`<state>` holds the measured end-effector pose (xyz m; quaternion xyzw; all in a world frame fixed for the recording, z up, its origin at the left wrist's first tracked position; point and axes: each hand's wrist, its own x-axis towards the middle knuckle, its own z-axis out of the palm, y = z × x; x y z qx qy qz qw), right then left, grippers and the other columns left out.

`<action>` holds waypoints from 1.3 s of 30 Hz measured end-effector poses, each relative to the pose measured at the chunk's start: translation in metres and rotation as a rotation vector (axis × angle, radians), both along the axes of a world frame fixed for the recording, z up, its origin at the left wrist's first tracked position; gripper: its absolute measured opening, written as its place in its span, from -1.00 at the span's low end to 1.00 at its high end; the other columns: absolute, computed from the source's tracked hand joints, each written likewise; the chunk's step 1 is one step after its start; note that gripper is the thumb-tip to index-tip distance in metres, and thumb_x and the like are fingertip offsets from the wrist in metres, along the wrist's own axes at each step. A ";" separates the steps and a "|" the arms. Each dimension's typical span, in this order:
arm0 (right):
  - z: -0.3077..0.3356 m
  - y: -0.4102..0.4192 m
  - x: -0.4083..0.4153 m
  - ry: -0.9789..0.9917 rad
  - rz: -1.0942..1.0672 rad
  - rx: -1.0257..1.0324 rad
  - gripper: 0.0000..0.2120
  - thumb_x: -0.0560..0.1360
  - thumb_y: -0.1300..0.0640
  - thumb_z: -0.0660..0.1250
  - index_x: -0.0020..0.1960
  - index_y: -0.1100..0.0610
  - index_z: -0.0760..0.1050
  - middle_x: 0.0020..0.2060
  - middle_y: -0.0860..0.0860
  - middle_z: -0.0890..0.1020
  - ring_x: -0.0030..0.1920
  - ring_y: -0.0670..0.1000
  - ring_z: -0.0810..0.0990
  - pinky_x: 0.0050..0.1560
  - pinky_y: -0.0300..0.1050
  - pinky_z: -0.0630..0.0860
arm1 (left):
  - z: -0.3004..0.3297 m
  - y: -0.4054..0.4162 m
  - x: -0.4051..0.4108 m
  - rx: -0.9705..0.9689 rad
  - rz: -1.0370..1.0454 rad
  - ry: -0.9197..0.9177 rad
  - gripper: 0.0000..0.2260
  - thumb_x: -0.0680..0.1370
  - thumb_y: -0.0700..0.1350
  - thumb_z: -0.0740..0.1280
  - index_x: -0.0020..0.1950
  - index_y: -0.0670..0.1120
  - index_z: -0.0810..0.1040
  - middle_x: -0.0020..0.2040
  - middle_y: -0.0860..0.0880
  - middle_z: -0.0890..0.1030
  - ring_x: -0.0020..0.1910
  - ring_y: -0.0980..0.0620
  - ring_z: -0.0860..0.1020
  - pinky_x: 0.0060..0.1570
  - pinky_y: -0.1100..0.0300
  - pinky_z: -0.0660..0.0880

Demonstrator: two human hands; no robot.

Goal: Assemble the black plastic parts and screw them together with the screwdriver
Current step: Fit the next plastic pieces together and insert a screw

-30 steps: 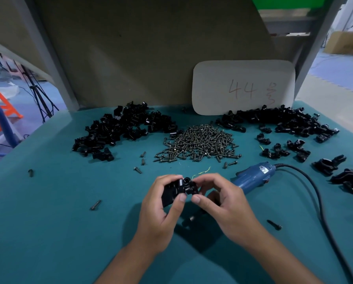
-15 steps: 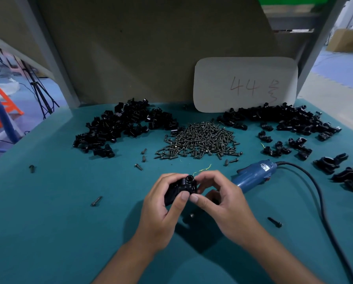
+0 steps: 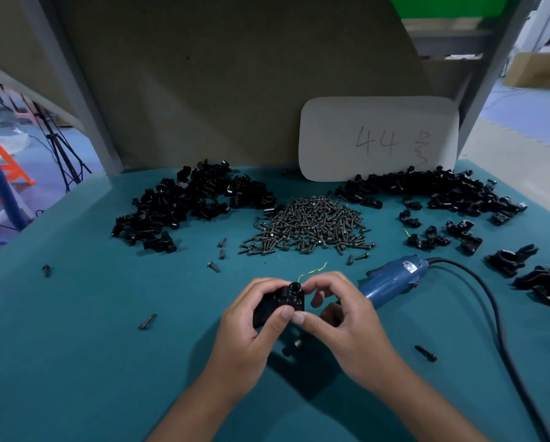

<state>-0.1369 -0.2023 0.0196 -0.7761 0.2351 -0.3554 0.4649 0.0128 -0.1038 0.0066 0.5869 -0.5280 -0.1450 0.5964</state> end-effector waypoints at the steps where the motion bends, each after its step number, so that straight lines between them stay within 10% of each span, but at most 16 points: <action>1: 0.000 0.000 0.000 -0.001 -0.001 -0.009 -0.67 0.39 -0.28 0.46 0.06 -0.18 0.53 0.01 -0.15 0.57 0.04 0.00 0.53 -0.11 -0.06 0.50 | 0.000 0.000 0.000 0.004 -0.009 0.013 -0.80 0.59 0.14 0.31 0.19 0.19 0.56 0.11 0.13 0.62 0.15 0.06 0.60 0.10 0.34 0.47; 26: 0.012 -0.018 -0.003 0.054 -0.051 -0.106 -0.71 0.45 -0.31 0.37 0.12 -0.25 0.53 0.04 -0.21 0.58 0.04 -0.06 0.55 -0.09 -0.30 0.42 | -0.003 0.000 0.000 -0.014 0.124 0.056 -0.80 0.52 0.16 0.30 0.10 0.17 0.59 0.06 0.18 0.65 0.09 0.14 0.62 0.06 0.36 0.48; 39: 0.009 -0.187 0.056 0.846 -0.335 -0.378 -0.81 0.58 -0.11 0.38 0.13 -0.07 0.60 0.10 0.04 0.49 0.16 0.11 0.49 0.09 0.08 0.59 | -0.013 -0.009 0.014 0.003 0.098 0.401 -0.67 0.46 0.39 0.36 0.12 0.26 0.59 -0.05 -0.07 0.73 -0.05 -0.10 0.71 -0.08 0.06 0.65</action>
